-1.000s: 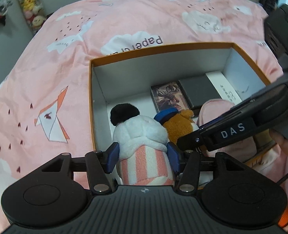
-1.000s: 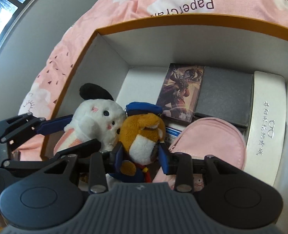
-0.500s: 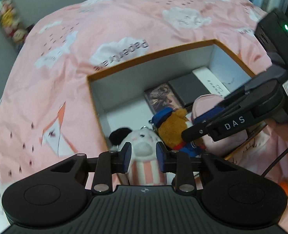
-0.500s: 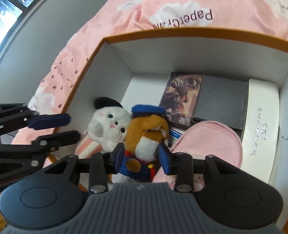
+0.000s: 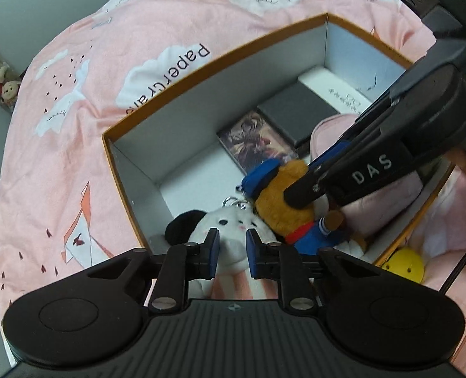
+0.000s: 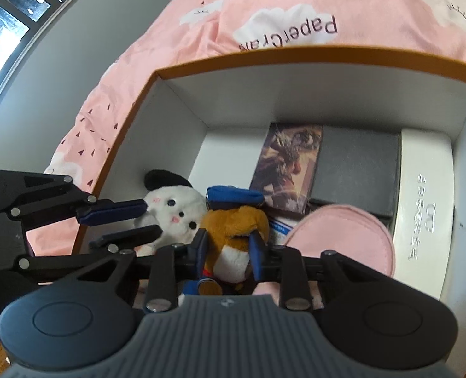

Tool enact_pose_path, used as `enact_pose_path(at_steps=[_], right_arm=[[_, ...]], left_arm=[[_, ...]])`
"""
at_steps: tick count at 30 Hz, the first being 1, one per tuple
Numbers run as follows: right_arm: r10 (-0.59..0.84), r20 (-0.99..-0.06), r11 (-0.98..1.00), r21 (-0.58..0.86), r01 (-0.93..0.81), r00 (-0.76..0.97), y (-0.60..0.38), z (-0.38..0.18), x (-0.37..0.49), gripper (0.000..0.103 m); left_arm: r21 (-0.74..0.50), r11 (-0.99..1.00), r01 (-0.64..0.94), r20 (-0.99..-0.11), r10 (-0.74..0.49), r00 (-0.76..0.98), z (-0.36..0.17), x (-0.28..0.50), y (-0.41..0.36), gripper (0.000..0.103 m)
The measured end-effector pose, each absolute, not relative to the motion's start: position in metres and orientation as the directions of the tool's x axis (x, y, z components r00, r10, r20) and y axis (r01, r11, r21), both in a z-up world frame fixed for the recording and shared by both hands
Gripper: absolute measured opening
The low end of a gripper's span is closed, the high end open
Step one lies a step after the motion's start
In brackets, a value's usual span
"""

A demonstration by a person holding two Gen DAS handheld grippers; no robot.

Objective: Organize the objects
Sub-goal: 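Lower the panda and bear into the orange box and open both tools, then grasp the orange crocheted ball with the right tool while the left tool grasps the yellow tape measure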

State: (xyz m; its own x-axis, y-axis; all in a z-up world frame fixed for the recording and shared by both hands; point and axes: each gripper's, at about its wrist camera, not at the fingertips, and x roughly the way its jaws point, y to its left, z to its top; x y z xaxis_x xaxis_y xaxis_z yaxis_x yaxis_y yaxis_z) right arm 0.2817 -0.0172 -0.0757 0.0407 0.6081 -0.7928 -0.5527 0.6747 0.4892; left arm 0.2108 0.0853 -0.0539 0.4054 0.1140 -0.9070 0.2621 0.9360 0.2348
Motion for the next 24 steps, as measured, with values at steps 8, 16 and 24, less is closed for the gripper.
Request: enact_pose_path(at_steps=[8,16,24], right_arm=[[0.587,-0.808,0.694,0.47,-0.546,0.05,-0.014,-0.089,0.28,0.028],[0.621,-0.756,0.684,0.393,-0.614,0.208,-0.031,-0.051,0.255,0.033],[0.643,-0.648,0.715,0.317,-0.624,0.408,-0.093,0.006,0.178,0.035]], left_arm=[[0.233,0.952,0.2,-0.914,0.144,0.379,-0.069,0.216,0.092,0.018],[0.143,0.985,0.099,-0.819,0.061,0.571,-0.033,0.186,0.098,0.019],[-0.091,0.987,0.131,-0.652,-0.159,0.741,0.012,0.123,0.076,0.019]])
